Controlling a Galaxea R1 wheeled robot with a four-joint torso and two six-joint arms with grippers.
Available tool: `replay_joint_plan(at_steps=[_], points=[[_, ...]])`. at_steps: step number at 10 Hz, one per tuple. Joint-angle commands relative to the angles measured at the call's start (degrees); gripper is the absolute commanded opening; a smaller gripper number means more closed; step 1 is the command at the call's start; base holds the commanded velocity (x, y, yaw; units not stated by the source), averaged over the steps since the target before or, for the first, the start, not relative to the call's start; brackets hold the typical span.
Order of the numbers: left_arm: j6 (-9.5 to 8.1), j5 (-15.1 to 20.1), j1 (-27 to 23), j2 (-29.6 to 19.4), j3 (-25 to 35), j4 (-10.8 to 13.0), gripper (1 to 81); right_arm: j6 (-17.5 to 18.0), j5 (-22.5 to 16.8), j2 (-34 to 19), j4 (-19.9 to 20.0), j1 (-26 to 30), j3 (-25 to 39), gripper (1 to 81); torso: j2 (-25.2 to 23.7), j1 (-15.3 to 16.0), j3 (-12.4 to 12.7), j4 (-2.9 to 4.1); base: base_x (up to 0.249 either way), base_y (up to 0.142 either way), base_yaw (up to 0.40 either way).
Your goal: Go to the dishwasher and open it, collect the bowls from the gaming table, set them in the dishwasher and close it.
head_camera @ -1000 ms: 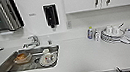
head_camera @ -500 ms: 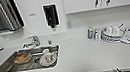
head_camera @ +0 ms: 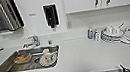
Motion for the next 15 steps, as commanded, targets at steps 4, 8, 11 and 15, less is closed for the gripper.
replay_joint_plan(at_steps=[4, 8, 11, 15], points=[[0.02, -0.75, -2.48, -3.25, -0.35, 1.6, 81.1, 5.97, -2.82, -2.07, 3.31, 5.5, -3.28, 81.1, 0.0, 0.0, 0.0, 0.0, 0.0, 0.0, 0.0], [0.02, -0.83, -2.22, -2.81, -1.41, 1.6, 81.1, 6.84, -2.82, 2.25, 3.31, 3.38, -6.89, 81.1, 0.0, 0.0, 0.0, 0.0, 0.0, 0.0, 0.0], [-0.33, -0.83, -2.22, -2.28, -2.19, 1.77, 81.1, 6.84, -2.82, 4.62, 3.22, 1.8, -8.91, 81.1, 0.0, 0.0, 0.0, 0.0, 0.0, 0.0, 0.0], [-0.42, -1.54, -2.22, -2.19, -2.2, 1.78, 81.1, 6.84, -2.91, 4.53, 2.52, 0.14, -9.44, 81.1, 0.0, 0.0, 0.0, 0.0, 0.0, 0.0, 0.0]])
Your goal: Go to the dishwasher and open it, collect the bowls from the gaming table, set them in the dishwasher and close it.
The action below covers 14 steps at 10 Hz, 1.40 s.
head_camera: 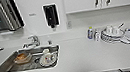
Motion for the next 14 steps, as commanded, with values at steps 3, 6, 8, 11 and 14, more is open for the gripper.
replay_joint_plan(at_steps=[3, 6, 8, 11, 14], points=[[-0.08, -0.99, -2.54, -3.57, -0.07, 1.14, 81.1, -0.04, -5.25, -2.96, -0.88, 2.62, 0.76, 81.1, 0.0, 0.0, 0.0, 0.0, 0.0, 0.0, 0.0], [-0.08, -1.17, -2.55, -3.39, -0.07, 1.23, 81.1, -0.04, -5.25, -4.2, -1.23, 2.7, 2.25, 81.1, 0.0, 0.0, 0.0, 0.0, 0.0, 0.0, 0.0], [-0.08, -1.26, -2.63, -3.39, -0.07, 1.23, 81.1, -0.04, -5.33, -3.76, -1.23, 2.7, 2.43, 81.1, 0.0, 0.0, 0.0, 0.0, 0.0, 0.0, 0.0], [-0.08, -1.52, -2.54, -3.39, -0.07, 1.49, 81.1, -0.04, -5.51, -2.8, -1.23, 2.88, 2.43, 81.1, 0.0, 0.0, 0.0, 0.0, 0.0, 0.0, 0.0], [-0.08, -1.61, -2.54, -3.48, -0.25, 1.58, 81.1, -0.04, -7.09, 0.98, -1.58, 2.7, -0.3, 81.1, 0.0, 0.0, 0.0, 0.0, 0.0, 0.0, 0.0]])
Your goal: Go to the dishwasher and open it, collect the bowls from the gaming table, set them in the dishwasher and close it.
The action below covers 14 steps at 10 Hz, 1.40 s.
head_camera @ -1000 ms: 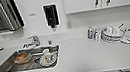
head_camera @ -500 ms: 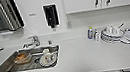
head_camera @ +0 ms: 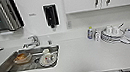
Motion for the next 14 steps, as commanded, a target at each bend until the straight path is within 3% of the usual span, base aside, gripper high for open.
replay_joint_plan(at_steps=[1, 14], points=[[-0.05, -0.82, -2.48, -3.53, -0.1, 1.28, 81.1, -0.2, -9.03, 1.48, -1.36, 3.53, -0.63, 81.1, 0.0, 0.0, 0.0, 0.0, 0.0, 0.0, 0.0], [-0.67, -1.61, -2.48, -2.91, -0.72, 1.8, 81.1, -0.2, -9.3, 1.31, -6.64, -4.04, -2.65, 81.1, 0.0, 0.0, 0.02, 0.0, 0.0, 0.0, 0.0]])
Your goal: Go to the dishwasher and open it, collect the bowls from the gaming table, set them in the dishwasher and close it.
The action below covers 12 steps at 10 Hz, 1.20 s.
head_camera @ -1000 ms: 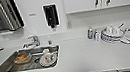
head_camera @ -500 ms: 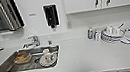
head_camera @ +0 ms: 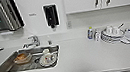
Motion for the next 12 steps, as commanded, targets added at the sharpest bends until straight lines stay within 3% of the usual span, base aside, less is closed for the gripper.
replay_joint_plan(at_steps=[1, 12], points=[[-0.01, -0.56, -2.46, -3.63, 0.03, 1.43, 81.1, -0.29, -15.01, -1.69, -1.44, 0.06, -0.24, 81.1, 0.0, 0.0, 0.0, 0.0, 0.0, 0.0, 0.0], [-0.63, -0.56, -2.46, -3.54, -0.33, 1.78, 81.1, -0.29, -15.1, -0.02, -1.8, -0.3, -1.65, 81.1, 0.0, -0.02, 0.04, 0.0, -0.006, 0.0, 0.0]])
